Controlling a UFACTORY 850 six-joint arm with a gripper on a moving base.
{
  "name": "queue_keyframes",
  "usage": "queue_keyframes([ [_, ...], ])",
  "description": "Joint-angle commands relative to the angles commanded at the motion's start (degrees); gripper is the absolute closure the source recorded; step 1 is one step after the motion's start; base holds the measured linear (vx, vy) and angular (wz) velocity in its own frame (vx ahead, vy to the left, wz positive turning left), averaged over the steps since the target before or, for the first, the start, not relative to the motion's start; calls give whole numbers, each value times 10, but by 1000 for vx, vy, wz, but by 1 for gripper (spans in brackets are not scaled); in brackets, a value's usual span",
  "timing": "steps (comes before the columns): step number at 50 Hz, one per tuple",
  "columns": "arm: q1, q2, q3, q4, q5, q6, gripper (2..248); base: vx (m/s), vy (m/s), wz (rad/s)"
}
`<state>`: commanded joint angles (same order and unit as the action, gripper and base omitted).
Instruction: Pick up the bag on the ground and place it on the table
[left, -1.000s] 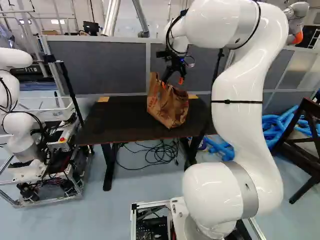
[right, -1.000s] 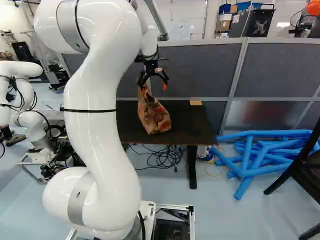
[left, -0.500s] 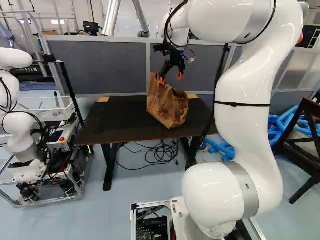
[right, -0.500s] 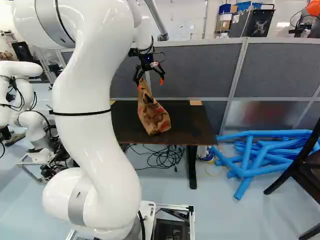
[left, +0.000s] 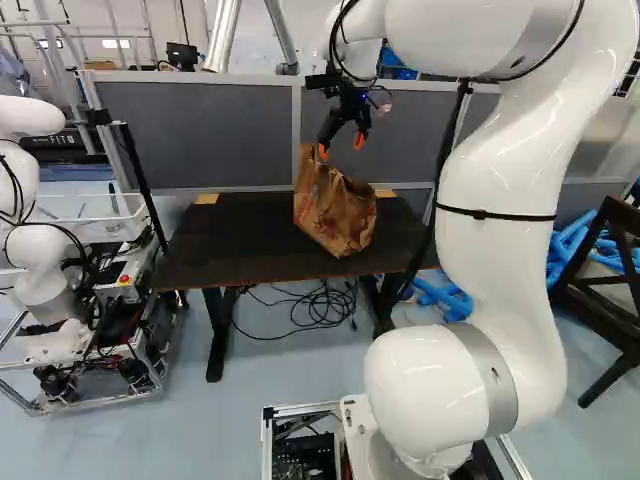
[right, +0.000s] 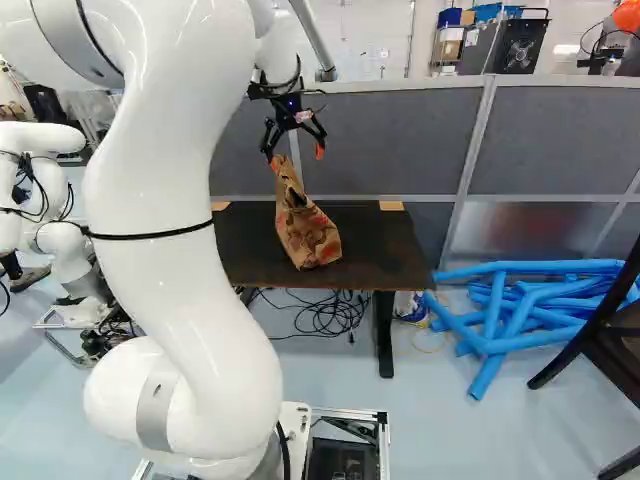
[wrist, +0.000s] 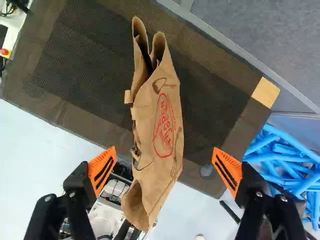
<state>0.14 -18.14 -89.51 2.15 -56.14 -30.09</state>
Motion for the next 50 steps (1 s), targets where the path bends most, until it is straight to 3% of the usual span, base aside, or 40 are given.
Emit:
queue_keyframes([
  [28, 0, 3, 0, 0, 0, 0, 3, -7, 0, 0],
  [50, 0, 3, 0, 0, 0, 0, 3, -135, 0, 6],
])
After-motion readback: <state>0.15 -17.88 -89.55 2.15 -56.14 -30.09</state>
